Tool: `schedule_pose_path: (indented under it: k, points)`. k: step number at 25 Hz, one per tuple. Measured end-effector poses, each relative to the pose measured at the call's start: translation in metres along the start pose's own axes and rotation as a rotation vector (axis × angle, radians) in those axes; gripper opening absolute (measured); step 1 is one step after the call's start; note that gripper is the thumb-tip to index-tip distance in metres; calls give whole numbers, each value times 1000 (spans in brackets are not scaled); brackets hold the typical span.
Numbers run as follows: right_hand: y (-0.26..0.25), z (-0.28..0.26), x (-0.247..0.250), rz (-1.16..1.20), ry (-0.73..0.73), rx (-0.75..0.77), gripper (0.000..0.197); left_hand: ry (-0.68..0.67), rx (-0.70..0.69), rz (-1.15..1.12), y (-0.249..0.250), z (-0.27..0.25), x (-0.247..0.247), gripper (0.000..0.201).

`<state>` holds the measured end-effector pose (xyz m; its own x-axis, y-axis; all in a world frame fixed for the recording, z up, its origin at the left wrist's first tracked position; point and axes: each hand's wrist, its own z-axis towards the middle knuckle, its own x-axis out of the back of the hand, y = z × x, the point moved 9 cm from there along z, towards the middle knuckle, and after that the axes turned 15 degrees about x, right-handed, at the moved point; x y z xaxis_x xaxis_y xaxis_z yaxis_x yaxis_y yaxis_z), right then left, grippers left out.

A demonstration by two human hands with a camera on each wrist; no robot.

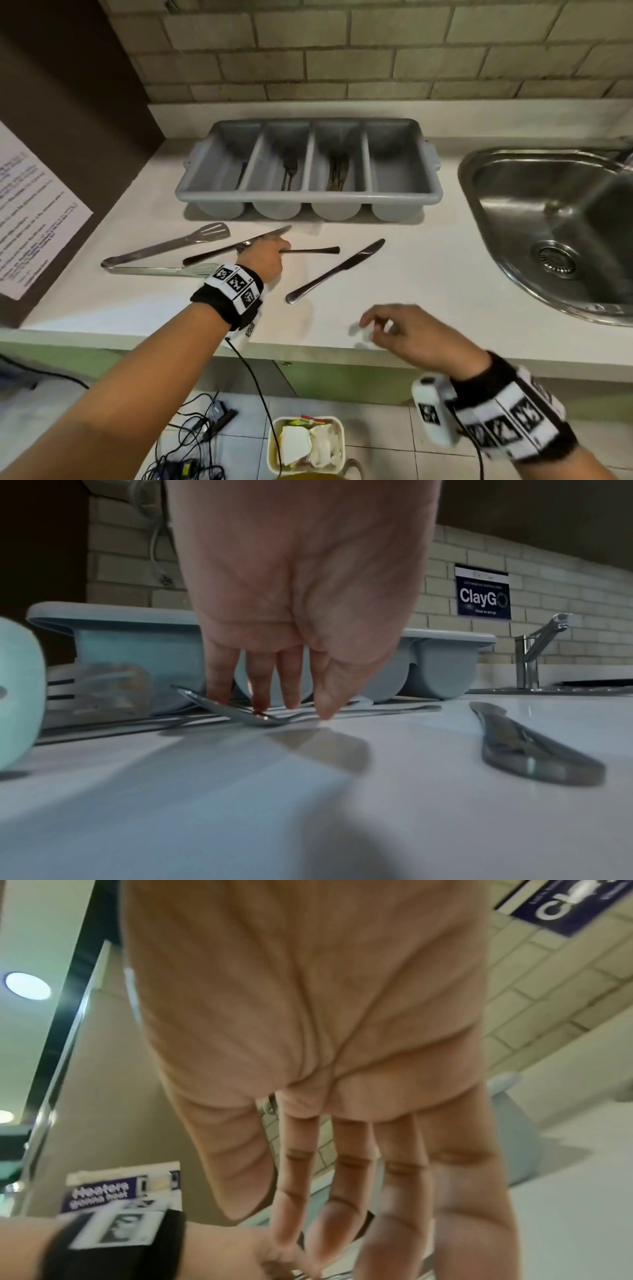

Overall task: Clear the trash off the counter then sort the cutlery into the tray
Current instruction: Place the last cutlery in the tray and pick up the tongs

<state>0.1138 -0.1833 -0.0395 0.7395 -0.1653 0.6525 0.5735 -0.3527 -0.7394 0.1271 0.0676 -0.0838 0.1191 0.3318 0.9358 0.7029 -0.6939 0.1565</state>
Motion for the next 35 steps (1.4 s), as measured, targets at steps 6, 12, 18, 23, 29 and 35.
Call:
schedule_pose_path:
  k: [6, 12, 18, 23, 29, 35]
  points:
    - [18, 97, 28, -302, 17, -94, 41, -2, -4, 232, -1, -2, -10, 44]
    - [52, 124, 18, -522, -108, -218, 51, 58, -7, 231, -5, 2, -4, 33]
    - [65, 115, 26, -553, -2, -328, 7, 20, 33, 209, -19, 8, -9, 37]
    - [71, 110, 19, -543, -36, -398, 13, -59, 13, 103, -26, 12, -11, 37]
    - [80, 113, 14, -470, -12, -359, 27, -73, -51, 137, -22, 10, -13, 31]
    - [68, 104, 15, -421, 1, -210, 19, 152, -130, -182, -12, -16, 57, 26]
